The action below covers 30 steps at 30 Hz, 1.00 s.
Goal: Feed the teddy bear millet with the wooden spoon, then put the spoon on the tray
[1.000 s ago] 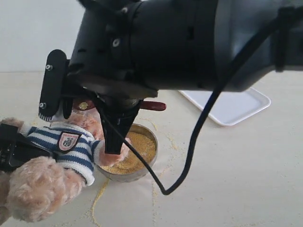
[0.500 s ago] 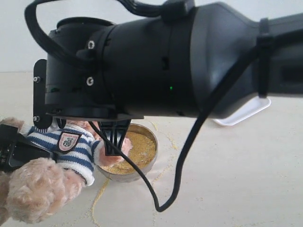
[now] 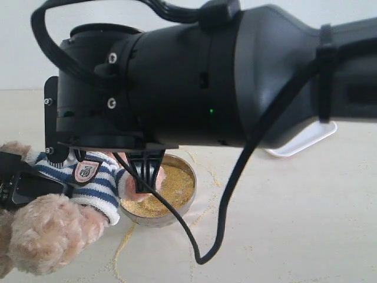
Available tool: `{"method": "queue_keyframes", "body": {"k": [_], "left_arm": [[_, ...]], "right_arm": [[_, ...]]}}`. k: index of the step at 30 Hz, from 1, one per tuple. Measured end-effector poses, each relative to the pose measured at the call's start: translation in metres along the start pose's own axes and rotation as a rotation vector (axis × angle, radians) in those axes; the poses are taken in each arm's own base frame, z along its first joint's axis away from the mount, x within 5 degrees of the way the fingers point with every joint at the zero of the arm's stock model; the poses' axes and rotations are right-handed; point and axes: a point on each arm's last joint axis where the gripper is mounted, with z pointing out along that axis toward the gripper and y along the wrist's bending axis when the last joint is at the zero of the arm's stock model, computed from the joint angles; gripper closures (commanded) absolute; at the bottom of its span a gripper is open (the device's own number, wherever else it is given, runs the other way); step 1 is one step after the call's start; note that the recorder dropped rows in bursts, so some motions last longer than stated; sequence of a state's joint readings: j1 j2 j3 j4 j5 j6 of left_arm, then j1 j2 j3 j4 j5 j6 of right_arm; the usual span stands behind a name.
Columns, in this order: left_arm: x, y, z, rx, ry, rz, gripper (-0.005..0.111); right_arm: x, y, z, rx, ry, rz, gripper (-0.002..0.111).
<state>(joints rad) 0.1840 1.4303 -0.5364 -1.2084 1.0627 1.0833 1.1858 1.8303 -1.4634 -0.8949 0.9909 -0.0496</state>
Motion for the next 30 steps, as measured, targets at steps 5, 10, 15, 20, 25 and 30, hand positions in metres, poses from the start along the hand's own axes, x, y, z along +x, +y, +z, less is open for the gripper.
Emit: {"method": "queue_keyframes", "body": {"k": [5, 10, 15, 20, 25, 30], "left_arm": [[-0.001, -0.001, 0.000, 0.007, -0.008, 0.007, 0.102], [-0.001, -0.001, 0.000, 0.007, -0.009, 0.010, 0.102], [-0.001, -0.001, 0.000, 0.008, -0.009, 0.010, 0.102], [-0.001, -0.001, 0.000, 0.011, -0.008, 0.025, 0.102], [-0.002, 0.000, 0.000, 0.005, -0.019, 0.035, 0.102], [-0.011, 0.008, -0.002, -0.105, -0.094, 0.085, 0.102]], "right_arm": [[-0.004, -0.001, -0.005, 0.059, -0.002, -0.078, 0.108], [-0.008, 0.000, -0.010, 0.096, -0.012, -0.104, 0.108], [-0.002, -0.003, -0.011, 0.129, 0.058, -0.055, 0.108], [0.002, -0.003, -0.011, 0.132, 0.097, 0.023, 0.108], [0.005, -0.003, -0.009, 0.100, 0.101, 0.065, 0.108], [0.028, -0.019, -0.008, -0.081, 0.071, 0.187, 0.108]]}}
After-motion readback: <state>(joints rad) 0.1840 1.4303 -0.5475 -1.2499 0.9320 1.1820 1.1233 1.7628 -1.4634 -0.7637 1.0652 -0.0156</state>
